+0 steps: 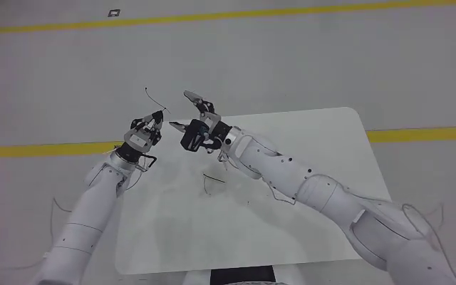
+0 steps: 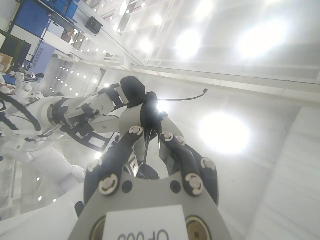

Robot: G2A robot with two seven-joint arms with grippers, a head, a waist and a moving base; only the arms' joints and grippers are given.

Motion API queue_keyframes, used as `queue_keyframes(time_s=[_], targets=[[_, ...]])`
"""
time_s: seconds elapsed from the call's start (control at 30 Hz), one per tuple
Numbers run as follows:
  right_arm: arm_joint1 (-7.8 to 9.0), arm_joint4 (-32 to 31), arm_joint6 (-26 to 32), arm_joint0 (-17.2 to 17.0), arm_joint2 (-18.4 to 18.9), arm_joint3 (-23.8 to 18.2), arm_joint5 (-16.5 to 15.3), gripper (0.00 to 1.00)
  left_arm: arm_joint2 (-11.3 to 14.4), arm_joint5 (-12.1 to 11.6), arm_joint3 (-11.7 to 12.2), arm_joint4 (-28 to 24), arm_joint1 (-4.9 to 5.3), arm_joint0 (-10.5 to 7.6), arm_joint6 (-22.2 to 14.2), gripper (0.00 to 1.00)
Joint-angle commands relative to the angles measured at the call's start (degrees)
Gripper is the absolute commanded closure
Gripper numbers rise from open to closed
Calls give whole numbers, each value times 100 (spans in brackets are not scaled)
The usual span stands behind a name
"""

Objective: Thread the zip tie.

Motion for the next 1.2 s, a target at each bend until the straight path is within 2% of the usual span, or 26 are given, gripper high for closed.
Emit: queue_keyframes(time_s=[0.0, 0.07, 0.23, 0.4, 0.77, 1.17], targets=[[-72, 115, -62, -33, 35, 90, -69, 71, 0, 0, 0, 0, 0, 0, 0, 100], [-152, 222, -125, -54, 70, 200, -173, 75, 0, 0, 0, 0, 0, 0, 0, 100], [-315, 306, -222, -77, 122, 450, -379, 75, 0, 0, 0, 0, 0, 0, 0, 100], [-470, 278, -281, -87, 160, 660, -539, 71, 0, 0, 0, 0, 0, 0, 0, 100], [-717, 85, -324, -120, 328, 1019, -587, 78, 0, 0, 0, 0, 0, 0, 0, 100], [-870, -140, -476, -217, 583, 1178, -625, 82, 0, 0, 0, 0, 0, 0, 0, 100]])
